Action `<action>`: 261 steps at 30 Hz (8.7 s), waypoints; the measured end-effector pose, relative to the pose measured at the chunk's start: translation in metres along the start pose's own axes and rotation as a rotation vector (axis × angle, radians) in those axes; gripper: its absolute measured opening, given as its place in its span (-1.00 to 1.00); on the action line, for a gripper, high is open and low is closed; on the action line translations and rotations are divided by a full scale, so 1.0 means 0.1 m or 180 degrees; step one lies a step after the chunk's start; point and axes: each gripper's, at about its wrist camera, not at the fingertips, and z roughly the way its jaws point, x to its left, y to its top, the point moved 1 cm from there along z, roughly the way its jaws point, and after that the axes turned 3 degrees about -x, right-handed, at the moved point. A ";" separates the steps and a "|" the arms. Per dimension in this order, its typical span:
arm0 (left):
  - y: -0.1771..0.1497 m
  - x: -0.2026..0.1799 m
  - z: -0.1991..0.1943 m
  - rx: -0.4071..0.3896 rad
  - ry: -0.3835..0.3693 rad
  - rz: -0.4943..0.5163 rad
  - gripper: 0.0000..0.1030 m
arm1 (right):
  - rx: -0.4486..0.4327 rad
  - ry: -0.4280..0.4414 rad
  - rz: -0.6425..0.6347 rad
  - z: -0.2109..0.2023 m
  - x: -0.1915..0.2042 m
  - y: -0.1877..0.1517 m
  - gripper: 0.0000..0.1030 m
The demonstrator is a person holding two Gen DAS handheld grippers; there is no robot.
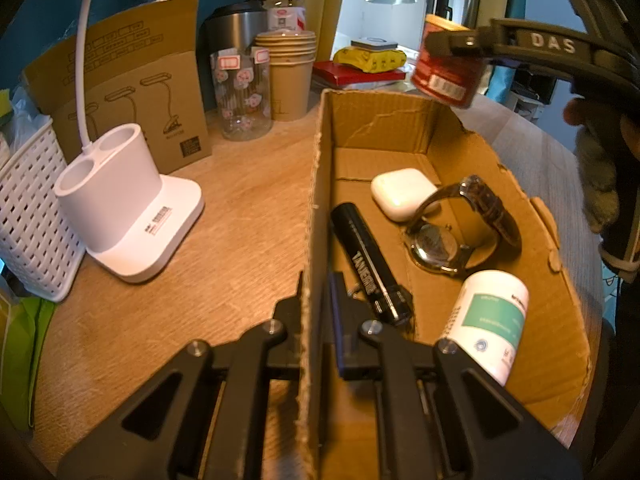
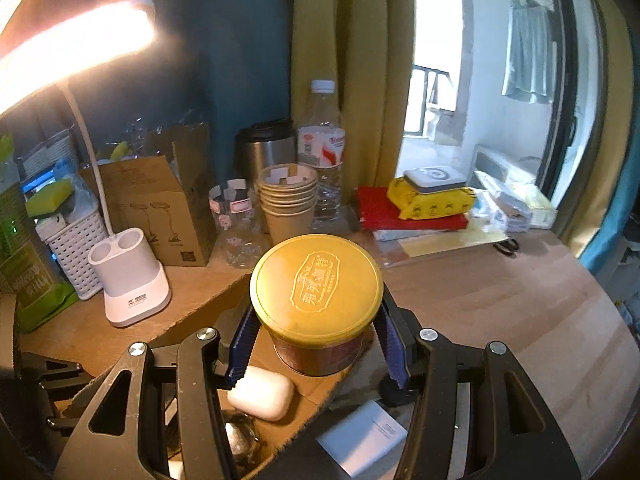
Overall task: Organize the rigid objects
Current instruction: 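Lift the yellow-lidded jar with the right gripper and carry it over the box, then lower the jar into the box and open the right gripper, then move the right gripper out of the box to the white charger, then grasp the white charger with the right gripper, then lift the charger with the right gripper and carry it over the box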
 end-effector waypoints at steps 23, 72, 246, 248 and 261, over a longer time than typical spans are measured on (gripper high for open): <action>0.00 0.02 0.00 -0.0004 0.0008 0.0012 -0.81 | 0.0475 0.0427 -0.0241 0.64 0.26 -0.08 0.11; -0.02 -0.01 -0.01 -0.0014 0.0037 0.0040 -0.81 | -0.0072 0.0005 -0.0326 0.09 0.11 -0.10 0.46; -0.02 -0.03 -0.01 -0.0021 0.0073 0.0060 -0.81 | 0.0137 -0.0375 0.0245 -0.18 0.10 -0.32 -0.04; -0.02 -0.03 -0.01 -0.0021 0.0073 0.0060 -0.81 | 0.0147 -0.0409 0.0226 -0.15 0.12 -0.32 -0.04; -0.02 -0.04 -0.01 -0.0021 0.0074 0.0061 -0.81 | 0.0268 -0.0513 0.0232 0.11 0.18 -0.31 -0.04</action>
